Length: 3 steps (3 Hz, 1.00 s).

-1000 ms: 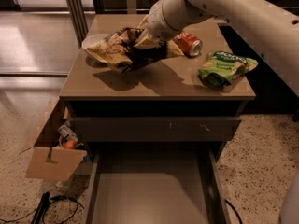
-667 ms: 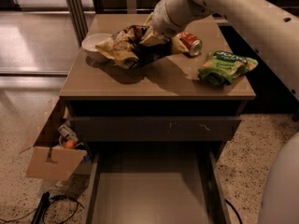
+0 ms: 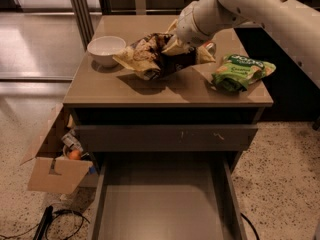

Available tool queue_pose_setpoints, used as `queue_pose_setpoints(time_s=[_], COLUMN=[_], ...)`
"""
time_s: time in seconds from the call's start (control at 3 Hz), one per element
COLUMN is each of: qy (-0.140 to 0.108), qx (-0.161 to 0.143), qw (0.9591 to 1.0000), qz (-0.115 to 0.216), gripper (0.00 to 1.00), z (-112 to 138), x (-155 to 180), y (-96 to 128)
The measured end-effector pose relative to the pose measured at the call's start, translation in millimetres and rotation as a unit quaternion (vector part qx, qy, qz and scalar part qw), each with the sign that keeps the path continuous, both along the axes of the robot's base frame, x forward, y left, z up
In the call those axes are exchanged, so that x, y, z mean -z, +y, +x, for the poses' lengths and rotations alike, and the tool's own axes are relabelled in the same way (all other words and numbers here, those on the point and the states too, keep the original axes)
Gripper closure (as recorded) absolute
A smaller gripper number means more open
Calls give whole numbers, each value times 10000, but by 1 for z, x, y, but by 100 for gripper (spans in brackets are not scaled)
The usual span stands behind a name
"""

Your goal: Pick brown chip bag from middle drawer and place on counter

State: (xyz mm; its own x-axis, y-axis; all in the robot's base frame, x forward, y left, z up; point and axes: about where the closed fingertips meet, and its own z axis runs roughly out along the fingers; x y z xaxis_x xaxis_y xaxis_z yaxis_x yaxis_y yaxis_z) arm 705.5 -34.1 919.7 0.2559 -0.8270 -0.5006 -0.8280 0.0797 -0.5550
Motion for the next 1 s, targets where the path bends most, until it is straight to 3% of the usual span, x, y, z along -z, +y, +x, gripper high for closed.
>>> queue_pose_setpoints(time_s=[0.33,1.0], qy=[18,18], qx=[1,1], qw=[10000,10000], qz=[-7,-7], gripper=[81,35], z=[-1,-1], x=[2,2], y=[-1,-1])
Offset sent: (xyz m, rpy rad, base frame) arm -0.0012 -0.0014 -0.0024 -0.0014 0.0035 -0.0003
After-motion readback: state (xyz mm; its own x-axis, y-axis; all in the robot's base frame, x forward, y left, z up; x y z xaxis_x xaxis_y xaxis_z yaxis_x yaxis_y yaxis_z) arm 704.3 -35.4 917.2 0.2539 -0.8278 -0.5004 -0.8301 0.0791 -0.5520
